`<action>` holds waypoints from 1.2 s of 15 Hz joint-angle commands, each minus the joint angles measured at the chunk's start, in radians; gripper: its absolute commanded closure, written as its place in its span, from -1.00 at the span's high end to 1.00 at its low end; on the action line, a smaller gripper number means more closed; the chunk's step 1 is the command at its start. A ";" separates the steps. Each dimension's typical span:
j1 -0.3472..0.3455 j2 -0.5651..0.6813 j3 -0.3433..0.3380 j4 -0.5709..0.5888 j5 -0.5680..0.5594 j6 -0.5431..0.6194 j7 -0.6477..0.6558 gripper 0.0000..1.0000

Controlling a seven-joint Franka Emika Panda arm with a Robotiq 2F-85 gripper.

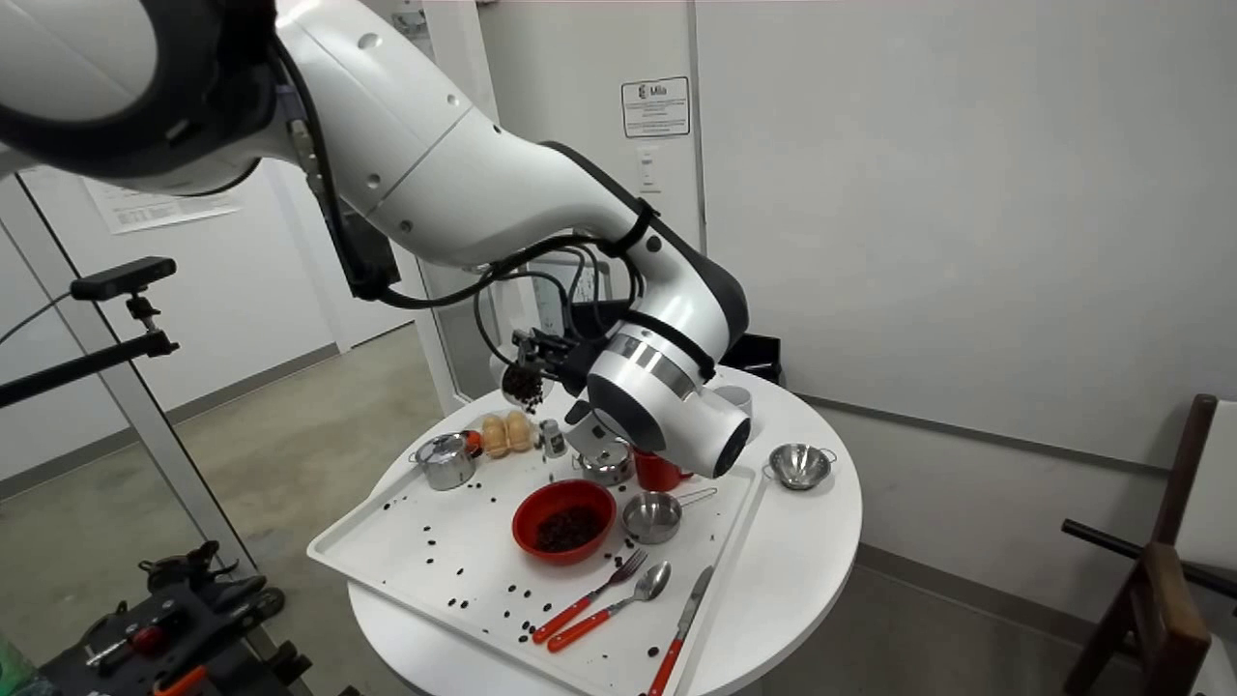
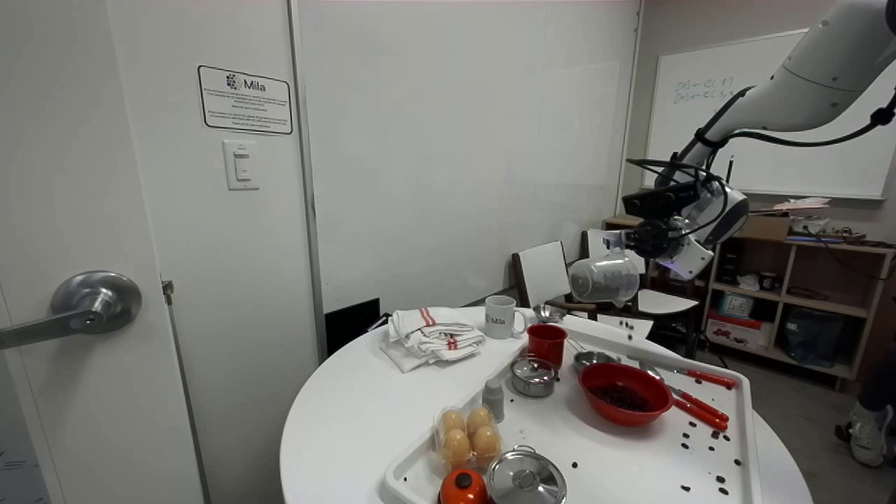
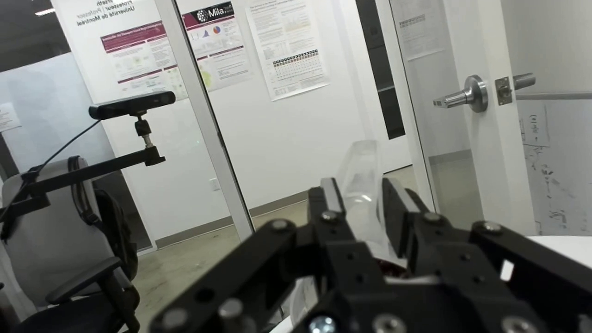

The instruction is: Move some of the objects from the measuring cup slightly into the red bowl

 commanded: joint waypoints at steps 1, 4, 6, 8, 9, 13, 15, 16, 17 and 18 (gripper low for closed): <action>0.045 -0.031 -0.026 -0.029 -0.025 0.049 0.035 -0.78; 0.072 -0.033 -0.030 -0.029 -0.038 0.110 0.067 -0.78; 0.090 -0.035 -0.031 -0.030 -0.045 0.157 0.103 -0.78; 0.107 -0.037 -0.033 -0.029 -0.055 0.204 0.141 -0.78; 0.118 -0.037 -0.035 -0.027 -0.062 0.233 0.159 -0.78; 0.165 -0.038 -0.035 -0.015 -0.100 0.367 0.228 -0.78; 0.202 -0.042 -0.032 -0.010 -0.131 0.458 0.256 -0.78; 0.223 -0.045 -0.030 -0.009 -0.148 0.510 0.262 -0.78; 0.247 -0.048 -0.028 -0.007 -0.169 0.567 0.267 -0.78; 0.272 -0.052 -0.024 -0.003 -0.193 0.620 0.270 -0.78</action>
